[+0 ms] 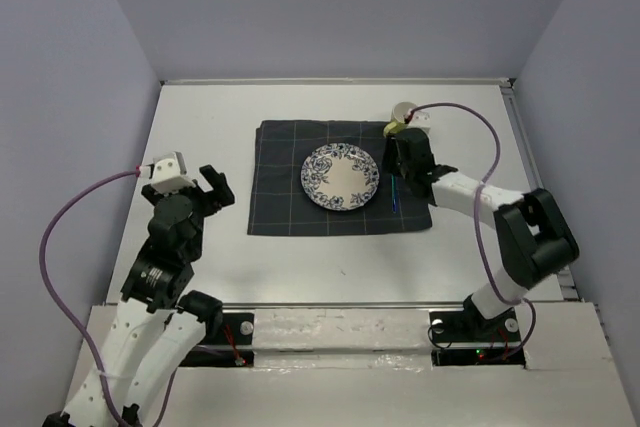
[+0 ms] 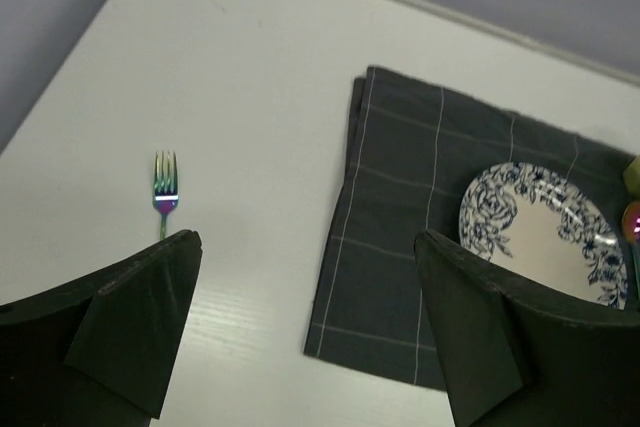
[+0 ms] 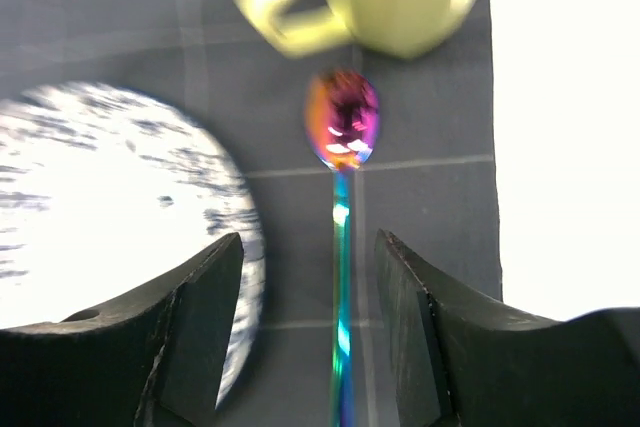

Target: Set the dinner table for one person

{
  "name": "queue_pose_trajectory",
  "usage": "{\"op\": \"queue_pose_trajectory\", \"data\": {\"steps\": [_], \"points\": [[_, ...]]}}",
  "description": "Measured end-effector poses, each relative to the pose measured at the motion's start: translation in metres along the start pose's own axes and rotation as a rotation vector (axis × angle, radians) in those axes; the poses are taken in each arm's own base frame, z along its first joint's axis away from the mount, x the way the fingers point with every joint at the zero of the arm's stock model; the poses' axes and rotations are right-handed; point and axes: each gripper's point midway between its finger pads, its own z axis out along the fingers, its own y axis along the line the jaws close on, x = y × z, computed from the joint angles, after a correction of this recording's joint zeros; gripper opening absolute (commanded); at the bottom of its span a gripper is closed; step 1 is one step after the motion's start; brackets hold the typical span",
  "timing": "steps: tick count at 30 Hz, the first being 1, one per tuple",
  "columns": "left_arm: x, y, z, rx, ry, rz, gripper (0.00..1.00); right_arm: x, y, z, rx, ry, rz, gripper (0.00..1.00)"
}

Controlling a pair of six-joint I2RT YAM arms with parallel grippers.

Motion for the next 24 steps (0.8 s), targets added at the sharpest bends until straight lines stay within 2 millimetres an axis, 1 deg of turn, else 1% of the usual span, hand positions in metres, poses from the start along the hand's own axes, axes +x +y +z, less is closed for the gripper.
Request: {"op": "queue_pose_trajectory", "data": {"steps": [1,3,5,6,7,9,11,13,14,16,21,24], "points": [[0.008,-0.001,0.003,-0.005,0.039,0.009,0.99,-0.015,0.004,-0.015,-0.032,-0.037,0.026,0.61],[0.024,-0.004,0.009,-0.024,0.12,0.003,0.99,-0.031,0.009,-0.038,-0.077,-0.081,0.058,0.61],[0.035,-0.005,0.014,-0.046,0.179,-0.006,0.99,-0.047,0.017,-0.073,-0.151,-0.137,0.093,0.61],[0.04,-0.007,0.016,-0.054,0.204,-0.015,0.99,-0.05,0.021,-0.086,-0.184,-0.154,0.109,0.62],[0.043,-0.007,0.017,-0.058,0.217,-0.026,0.99,-0.052,0.026,-0.104,-0.231,-0.174,0.125,0.62],[0.054,-0.007,0.021,-0.079,0.259,-0.035,0.99,-0.052,0.033,-0.131,-0.309,-0.195,0.152,0.62],[0.063,-0.004,0.023,-0.1,0.297,-0.038,0.99,-0.048,0.038,-0.151,-0.369,-0.2,0.167,0.63],[0.07,0.002,0.029,-0.135,0.32,-0.042,0.99,-0.045,0.04,-0.162,-0.405,-0.196,0.171,0.64],[0.072,0.008,0.032,-0.164,0.328,-0.048,0.99,-0.044,0.041,-0.167,-0.422,-0.195,0.172,0.64],[0.076,0.016,0.037,-0.2,0.345,-0.054,0.99,-0.046,0.041,-0.173,-0.436,-0.197,0.174,0.64],[0.096,0.059,0.055,-0.338,0.417,-0.096,0.99,-0.049,0.037,-0.194,-0.477,-0.214,0.177,0.64],[0.118,0.088,0.069,-0.427,0.498,-0.109,0.94,-0.055,0.035,-0.205,-0.494,-0.238,0.183,0.64]]}}
